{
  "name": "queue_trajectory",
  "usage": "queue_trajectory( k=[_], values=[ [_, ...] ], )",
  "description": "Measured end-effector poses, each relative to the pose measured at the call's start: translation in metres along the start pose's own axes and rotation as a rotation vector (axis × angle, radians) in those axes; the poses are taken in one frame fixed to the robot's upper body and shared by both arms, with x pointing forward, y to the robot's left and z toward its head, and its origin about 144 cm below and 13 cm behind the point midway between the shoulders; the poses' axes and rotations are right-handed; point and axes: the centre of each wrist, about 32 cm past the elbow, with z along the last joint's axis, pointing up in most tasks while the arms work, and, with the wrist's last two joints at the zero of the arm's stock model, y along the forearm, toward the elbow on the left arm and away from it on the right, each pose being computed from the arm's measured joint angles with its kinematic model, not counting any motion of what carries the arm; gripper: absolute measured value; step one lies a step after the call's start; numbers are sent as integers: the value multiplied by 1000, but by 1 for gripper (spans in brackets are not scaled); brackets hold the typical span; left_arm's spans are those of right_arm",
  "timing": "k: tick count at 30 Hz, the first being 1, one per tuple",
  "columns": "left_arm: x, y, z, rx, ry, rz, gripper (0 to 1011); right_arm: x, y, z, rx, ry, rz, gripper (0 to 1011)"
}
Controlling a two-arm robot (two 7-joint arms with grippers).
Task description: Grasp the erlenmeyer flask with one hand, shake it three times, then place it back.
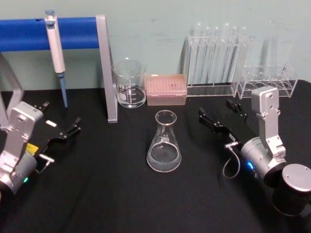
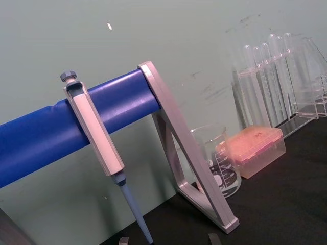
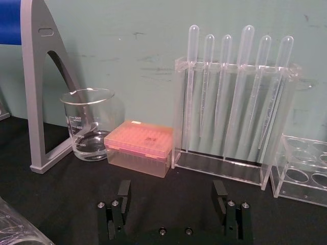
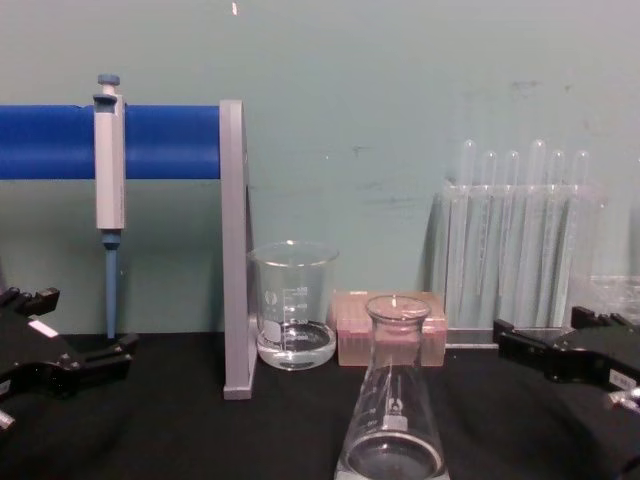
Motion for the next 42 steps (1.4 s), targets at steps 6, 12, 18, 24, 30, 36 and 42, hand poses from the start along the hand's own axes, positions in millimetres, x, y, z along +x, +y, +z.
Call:
queue_trajectory(
  k=[6, 12, 18, 24, 30, 36, 42],
  values=[
    [0, 0, 0, 0, 0, 0, 1001, 0, 0, 0, 0, 1, 0, 1003],
    [0, 0, 0, 0, 0, 0, 1001, 0, 0, 0, 0, 1, 0, 1002],
    [0, 0, 0, 0, 0, 0, 1001, 0, 0, 0, 0, 1, 0, 1002],
    [0, 0, 0, 0, 0, 0, 1001, 0, 0, 0, 0, 0, 0, 1003],
    [0, 0, 0, 0, 0, 0, 1001, 0, 0, 0, 0, 0, 0, 1002],
    [0, 0, 0, 0, 0, 0, 1001, 0, 0, 0, 0, 0, 0, 1003],
    [0, 0, 0, 0, 0, 0, 1001, 0, 0, 0, 0, 0, 0, 1002]
  ],
)
